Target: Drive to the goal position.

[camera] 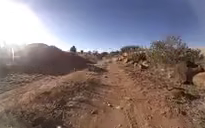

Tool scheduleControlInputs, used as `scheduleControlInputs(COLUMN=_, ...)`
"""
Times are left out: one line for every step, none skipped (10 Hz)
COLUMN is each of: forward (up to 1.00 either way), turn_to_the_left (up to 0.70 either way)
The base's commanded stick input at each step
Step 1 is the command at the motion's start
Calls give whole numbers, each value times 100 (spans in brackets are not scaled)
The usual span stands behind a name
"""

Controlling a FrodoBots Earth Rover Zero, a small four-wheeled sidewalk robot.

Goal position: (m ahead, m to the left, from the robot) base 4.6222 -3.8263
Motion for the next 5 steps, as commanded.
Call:
scheduleControlInputs(forward=50, turn_to_the_left=0)
scheduleControlInputs(forward=50, turn_to_the_left=0)
scheduleControlInputs(forward=50, turn_to_the_left=0)
scheduleControlInputs(forward=50, turn_to_the_left=-10)
scheduleControlInputs(forward=50, turn_to_the_left=-49)
